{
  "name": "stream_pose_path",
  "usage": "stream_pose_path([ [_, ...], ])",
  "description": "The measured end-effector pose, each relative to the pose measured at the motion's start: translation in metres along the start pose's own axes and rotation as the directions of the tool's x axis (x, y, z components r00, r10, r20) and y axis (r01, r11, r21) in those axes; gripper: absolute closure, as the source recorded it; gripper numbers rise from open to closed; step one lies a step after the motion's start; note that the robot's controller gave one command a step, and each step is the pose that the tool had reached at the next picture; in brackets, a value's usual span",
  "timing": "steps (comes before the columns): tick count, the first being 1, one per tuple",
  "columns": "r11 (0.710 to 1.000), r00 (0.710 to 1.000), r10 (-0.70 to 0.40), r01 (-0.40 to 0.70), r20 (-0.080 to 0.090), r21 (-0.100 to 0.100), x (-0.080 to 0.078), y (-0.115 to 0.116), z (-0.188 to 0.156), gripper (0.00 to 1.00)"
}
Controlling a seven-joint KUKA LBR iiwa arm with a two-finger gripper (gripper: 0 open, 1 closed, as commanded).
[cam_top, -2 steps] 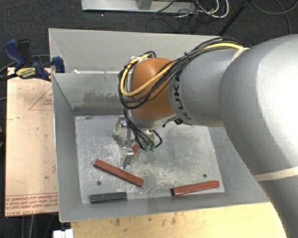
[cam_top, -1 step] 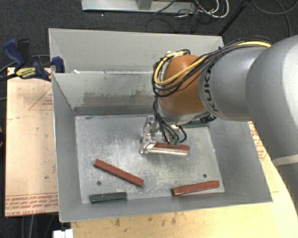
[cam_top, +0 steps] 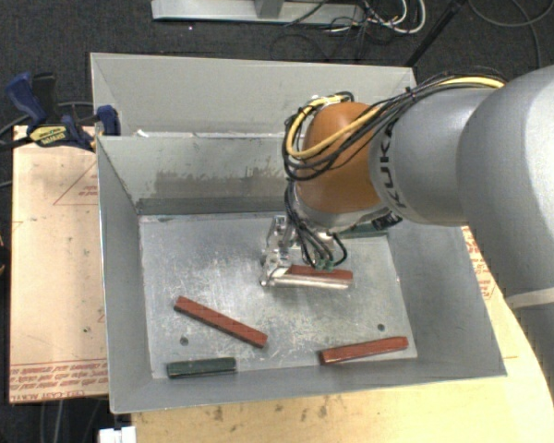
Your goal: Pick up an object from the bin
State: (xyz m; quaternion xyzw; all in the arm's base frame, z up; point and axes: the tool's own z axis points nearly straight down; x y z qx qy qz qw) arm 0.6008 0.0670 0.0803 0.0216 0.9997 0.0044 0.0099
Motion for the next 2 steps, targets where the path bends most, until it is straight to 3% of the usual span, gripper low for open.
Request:
stream_pose_path([
  [1,0.999,0.999,-0.045,0.045,-0.023,0.008,-0.001,0.001,-0.040,1.00],
  [2,0.998,0.998,-0.057,0.057,-0.016,0.007,-0.007,0.001,-0.090,1.00],
])
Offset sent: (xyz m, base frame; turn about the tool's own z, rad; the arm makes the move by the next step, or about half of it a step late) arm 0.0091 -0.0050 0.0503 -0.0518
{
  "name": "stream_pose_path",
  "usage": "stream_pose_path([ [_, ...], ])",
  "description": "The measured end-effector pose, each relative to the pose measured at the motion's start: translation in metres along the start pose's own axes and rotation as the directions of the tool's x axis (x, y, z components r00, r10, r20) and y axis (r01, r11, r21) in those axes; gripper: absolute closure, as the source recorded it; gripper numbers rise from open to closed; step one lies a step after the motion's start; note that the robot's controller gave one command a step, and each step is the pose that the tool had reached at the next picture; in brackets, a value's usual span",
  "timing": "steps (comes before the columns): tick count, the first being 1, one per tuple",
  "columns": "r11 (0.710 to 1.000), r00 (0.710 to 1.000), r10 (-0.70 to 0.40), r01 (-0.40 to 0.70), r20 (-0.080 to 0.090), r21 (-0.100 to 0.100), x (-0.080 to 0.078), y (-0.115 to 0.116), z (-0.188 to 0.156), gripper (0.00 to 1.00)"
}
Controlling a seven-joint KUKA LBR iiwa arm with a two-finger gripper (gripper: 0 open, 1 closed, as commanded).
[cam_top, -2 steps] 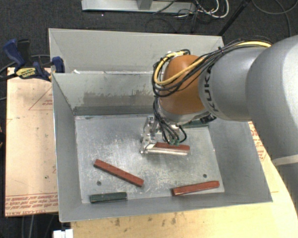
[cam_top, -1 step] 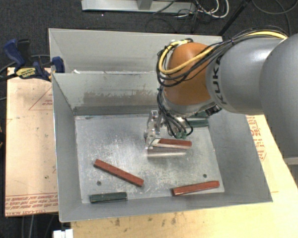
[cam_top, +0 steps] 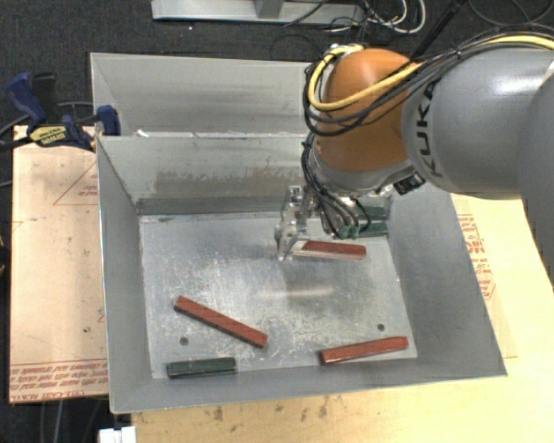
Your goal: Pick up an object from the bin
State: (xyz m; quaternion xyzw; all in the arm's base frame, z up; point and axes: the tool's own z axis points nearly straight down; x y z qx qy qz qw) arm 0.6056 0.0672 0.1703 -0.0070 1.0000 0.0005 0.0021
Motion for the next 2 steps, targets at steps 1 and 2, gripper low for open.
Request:
stream_pose_path([
  [1,1.000,1.000,0.002,-0.002,0.000,0.000,0.000,0.000,-0.027,1.00],
  [2,1.000,1.000,0.006,-0.006,-0.003,0.000,0.002,0.000,-0.055,1.00],
])
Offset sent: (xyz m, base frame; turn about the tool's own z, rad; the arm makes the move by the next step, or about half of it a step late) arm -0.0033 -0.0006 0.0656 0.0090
